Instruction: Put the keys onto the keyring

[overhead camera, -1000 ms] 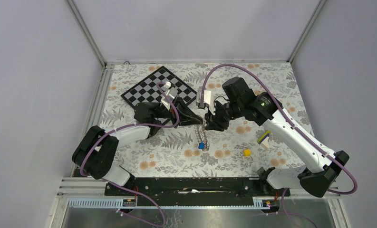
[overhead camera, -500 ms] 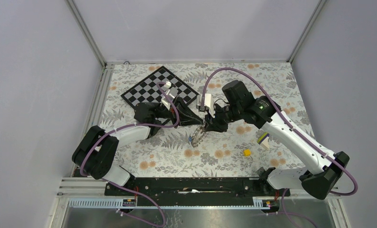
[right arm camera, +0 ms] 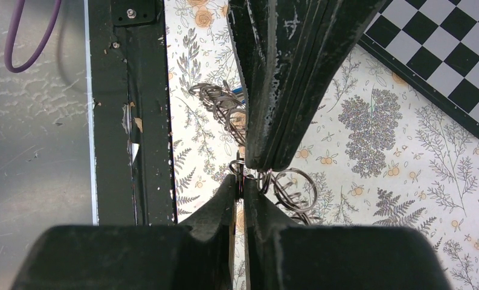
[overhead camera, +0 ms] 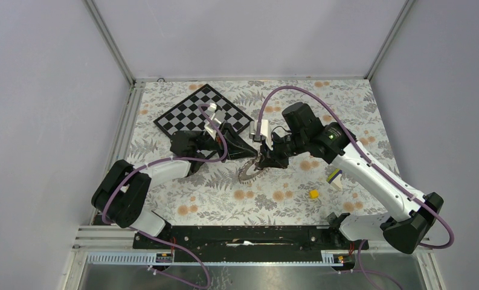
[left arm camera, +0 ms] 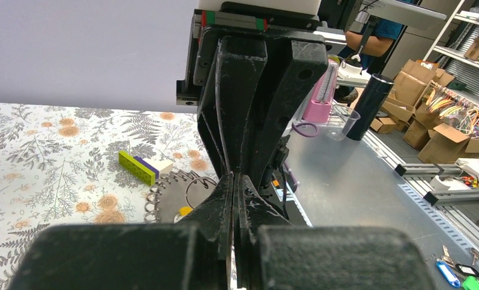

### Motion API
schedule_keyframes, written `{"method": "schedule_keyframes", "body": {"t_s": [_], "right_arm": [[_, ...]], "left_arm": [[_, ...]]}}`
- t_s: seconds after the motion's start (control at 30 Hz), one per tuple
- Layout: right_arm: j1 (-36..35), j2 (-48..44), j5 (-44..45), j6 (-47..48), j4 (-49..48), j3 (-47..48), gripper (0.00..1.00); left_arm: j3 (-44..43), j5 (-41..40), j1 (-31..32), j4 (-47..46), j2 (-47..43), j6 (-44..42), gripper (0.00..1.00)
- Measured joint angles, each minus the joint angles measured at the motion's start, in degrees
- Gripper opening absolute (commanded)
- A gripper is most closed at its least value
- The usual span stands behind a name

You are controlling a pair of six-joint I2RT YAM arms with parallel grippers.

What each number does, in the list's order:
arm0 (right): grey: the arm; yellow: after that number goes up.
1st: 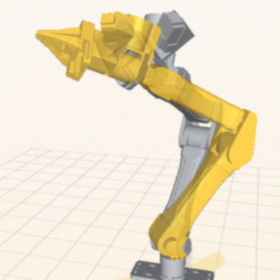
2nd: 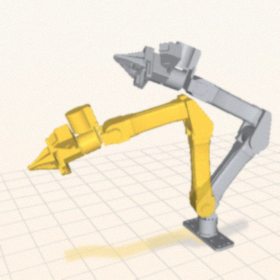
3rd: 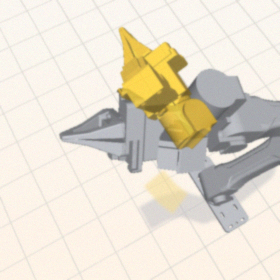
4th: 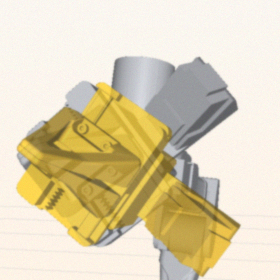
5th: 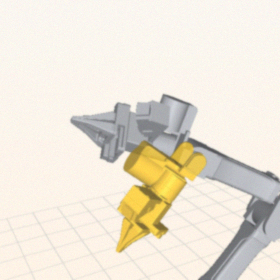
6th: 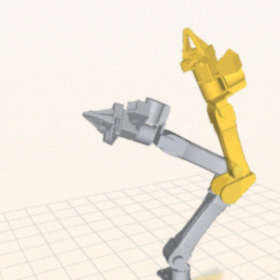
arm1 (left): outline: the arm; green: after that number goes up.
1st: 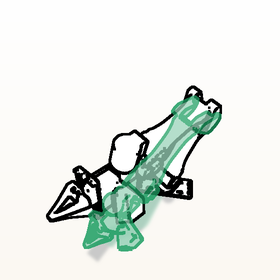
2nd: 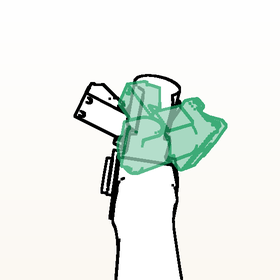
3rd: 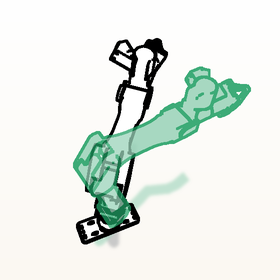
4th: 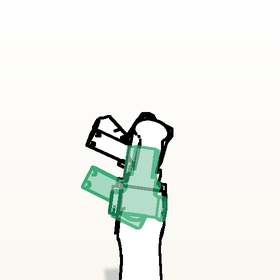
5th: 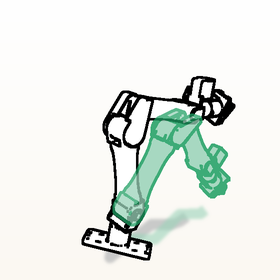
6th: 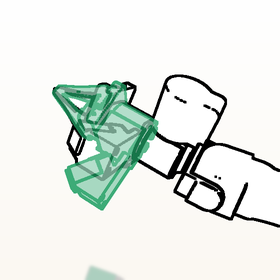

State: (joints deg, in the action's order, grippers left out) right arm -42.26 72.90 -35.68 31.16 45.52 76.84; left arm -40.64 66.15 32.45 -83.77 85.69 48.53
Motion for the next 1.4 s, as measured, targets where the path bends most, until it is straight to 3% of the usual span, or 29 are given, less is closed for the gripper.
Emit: {"method": "schedule_keyframes", "body": {"t_s": [0.5,0.87,1.4], "right_arm": [[0.20,0.76,-0.61,-0.11,0.02,-0.04,0.00],[0.94,0.20,-0.33,-0.57,-0.50,-0.55,0.29],[4.46,-3.34,-3.13,-2.27,-2.12,1.05,0.34]], "left_arm": [[0.92,-1.40,-0.02,-0.02,0.02,0.02,0.00],[0.94,-1.99,0.00,0.00,0.02,-0.09,0.00],[0.94,-2.36,0.20,0.00,1.18,-0.04,0.00]]}}
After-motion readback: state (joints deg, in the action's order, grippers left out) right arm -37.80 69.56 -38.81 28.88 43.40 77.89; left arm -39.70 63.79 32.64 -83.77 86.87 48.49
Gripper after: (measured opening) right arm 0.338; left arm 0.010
